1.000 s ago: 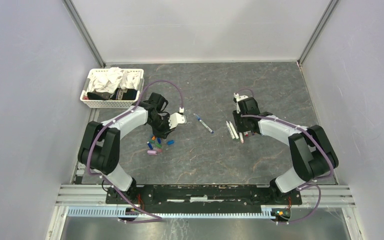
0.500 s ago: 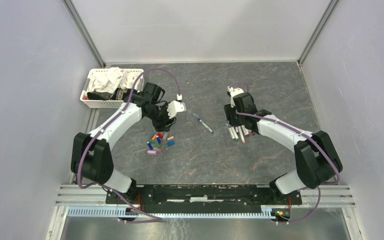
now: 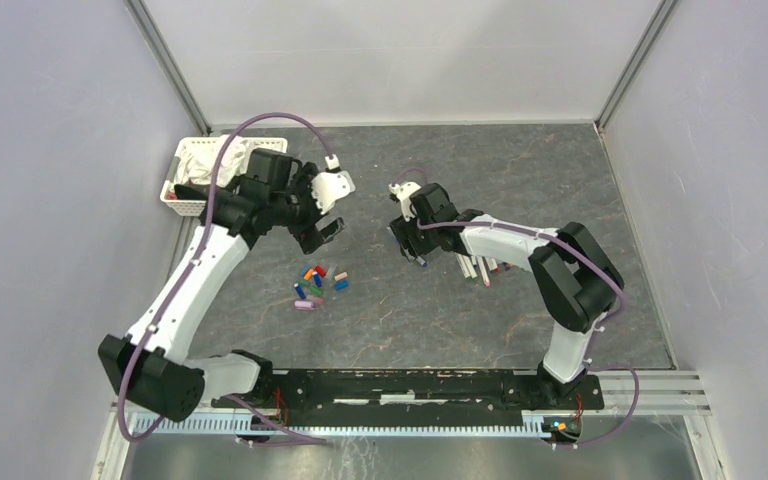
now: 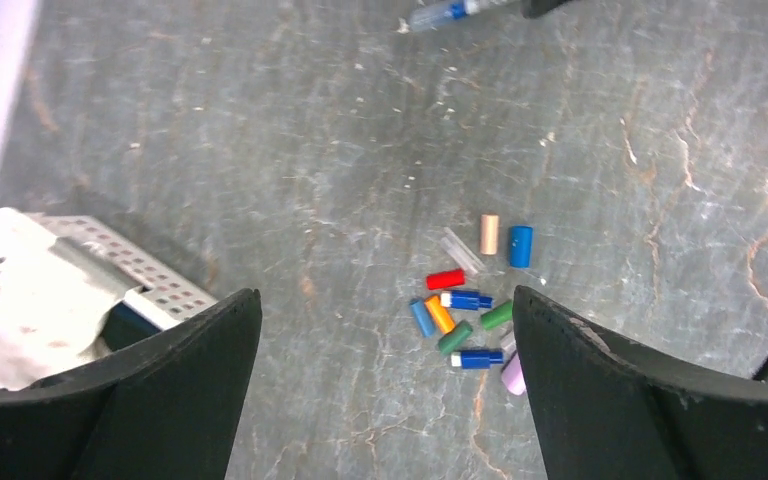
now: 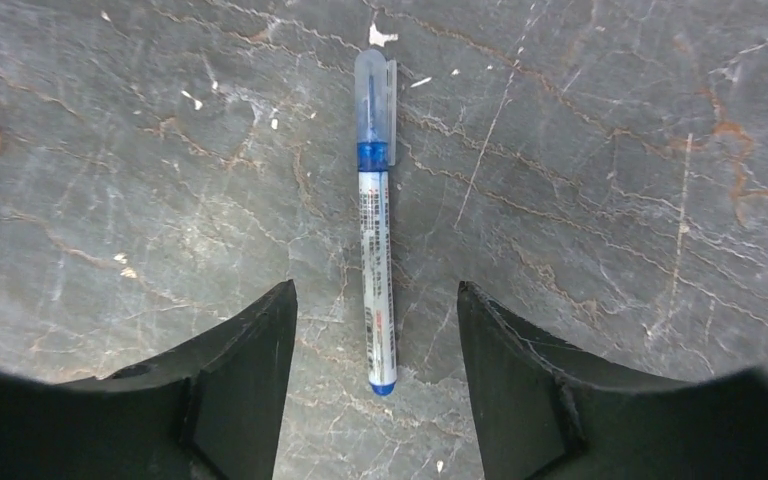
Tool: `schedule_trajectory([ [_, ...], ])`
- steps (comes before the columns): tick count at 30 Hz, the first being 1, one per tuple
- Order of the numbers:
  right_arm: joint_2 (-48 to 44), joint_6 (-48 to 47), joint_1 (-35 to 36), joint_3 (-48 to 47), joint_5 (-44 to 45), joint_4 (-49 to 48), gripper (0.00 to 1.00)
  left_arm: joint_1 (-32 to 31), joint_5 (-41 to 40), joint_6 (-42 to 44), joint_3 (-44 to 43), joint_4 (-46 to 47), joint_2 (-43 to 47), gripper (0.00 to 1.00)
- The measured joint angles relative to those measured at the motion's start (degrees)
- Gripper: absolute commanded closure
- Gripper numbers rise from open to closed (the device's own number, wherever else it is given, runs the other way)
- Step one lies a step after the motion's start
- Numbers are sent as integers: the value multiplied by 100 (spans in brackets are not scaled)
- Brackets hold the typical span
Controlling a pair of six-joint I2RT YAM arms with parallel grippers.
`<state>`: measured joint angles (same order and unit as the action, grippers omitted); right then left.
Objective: Open the pen caps
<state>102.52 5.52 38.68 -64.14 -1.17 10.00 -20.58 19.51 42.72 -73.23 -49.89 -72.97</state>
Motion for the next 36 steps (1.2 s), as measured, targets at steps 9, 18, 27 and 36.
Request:
schedule_trajectory([
  [9,455,-149,33,-39,-39,42,55,131,-291,-372,0,70,223,0],
  [18,468,-275,111,-2,-7,-39,93,267,-507,-894,94,636,619,0],
  [27,197,-352,133,273,225,-74,100,326,-544,-981,107,629,811,0],
  [36,-761,-328,155,791,334,-247,100,330,-407,-931,334,339,1314,0],
])
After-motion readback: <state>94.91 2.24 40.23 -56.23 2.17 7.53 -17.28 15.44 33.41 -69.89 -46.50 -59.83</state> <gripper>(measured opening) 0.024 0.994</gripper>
